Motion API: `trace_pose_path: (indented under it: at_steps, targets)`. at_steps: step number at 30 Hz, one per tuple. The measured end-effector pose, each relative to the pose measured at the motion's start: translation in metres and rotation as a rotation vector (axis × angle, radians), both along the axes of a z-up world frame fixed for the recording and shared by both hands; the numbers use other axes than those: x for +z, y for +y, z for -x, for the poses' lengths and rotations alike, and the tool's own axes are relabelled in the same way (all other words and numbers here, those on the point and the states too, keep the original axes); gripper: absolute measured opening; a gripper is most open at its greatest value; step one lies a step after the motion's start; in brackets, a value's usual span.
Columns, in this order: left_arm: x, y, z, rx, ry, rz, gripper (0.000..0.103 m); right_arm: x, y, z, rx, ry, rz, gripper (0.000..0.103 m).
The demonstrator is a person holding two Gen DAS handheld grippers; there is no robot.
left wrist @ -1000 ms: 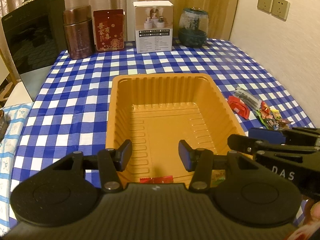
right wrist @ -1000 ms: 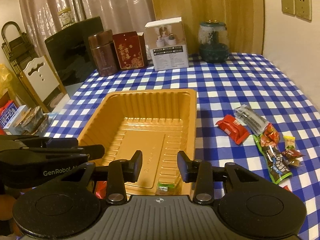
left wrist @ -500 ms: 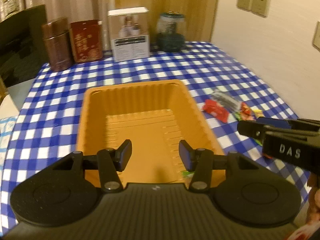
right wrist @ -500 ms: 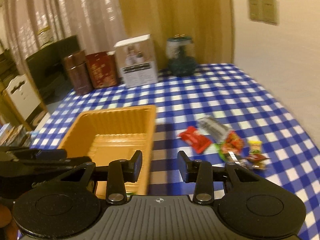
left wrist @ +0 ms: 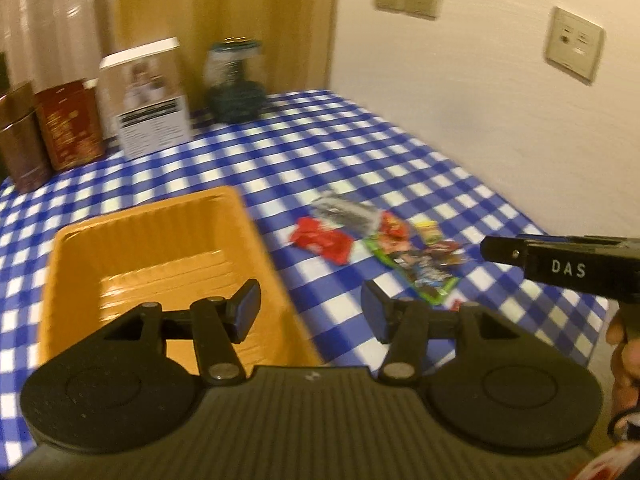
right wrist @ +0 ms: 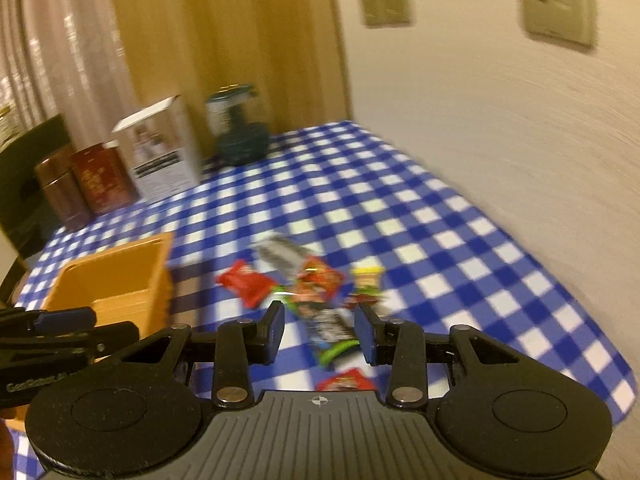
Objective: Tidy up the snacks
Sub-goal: 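Move the left tool back to the snacks and grasp a small red candy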
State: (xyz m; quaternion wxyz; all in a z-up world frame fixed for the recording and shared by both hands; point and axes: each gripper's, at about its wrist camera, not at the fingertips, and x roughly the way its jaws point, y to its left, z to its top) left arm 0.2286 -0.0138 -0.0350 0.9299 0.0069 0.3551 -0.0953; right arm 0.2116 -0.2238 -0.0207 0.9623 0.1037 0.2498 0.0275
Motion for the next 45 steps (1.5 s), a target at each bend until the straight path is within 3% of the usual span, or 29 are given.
trace_pose_path:
  at_steps: [9, 18, 21, 31, 36, 45]
  targets:
    - [-0.017, -0.065, -0.014, -0.213, 0.014, -0.006, 0.052, -0.015, -0.060, 0.003, -0.096, 0.053, -0.009, 0.039]
    - [-0.054, -0.125, -0.024, -0.415, 0.087, -0.037, 0.051, -0.028, -0.084, 0.003, -0.107, 0.083, -0.043, 0.039]
    - [-0.068, -0.133, -0.031, -0.432, 0.126, -0.047, 0.043, -0.028, -0.088, 0.001, -0.114, 0.083, -0.059, 0.039]
    - [-0.082, -0.139, -0.045, -0.441, 0.128, -0.093, 0.035, -0.026, -0.097, -0.002, -0.130, 0.087, -0.105, 0.039]
    - [-0.085, -0.139, -0.051, -0.437, 0.148, -0.109, 0.020, -0.026, -0.096, -0.001, -0.132, 0.088, -0.108, 0.039]
    - [-0.072, -0.138, -0.039, -0.430, 0.127, -0.137, 0.016, -0.026, -0.089, -0.004, -0.106, 0.085, -0.097, 0.039]
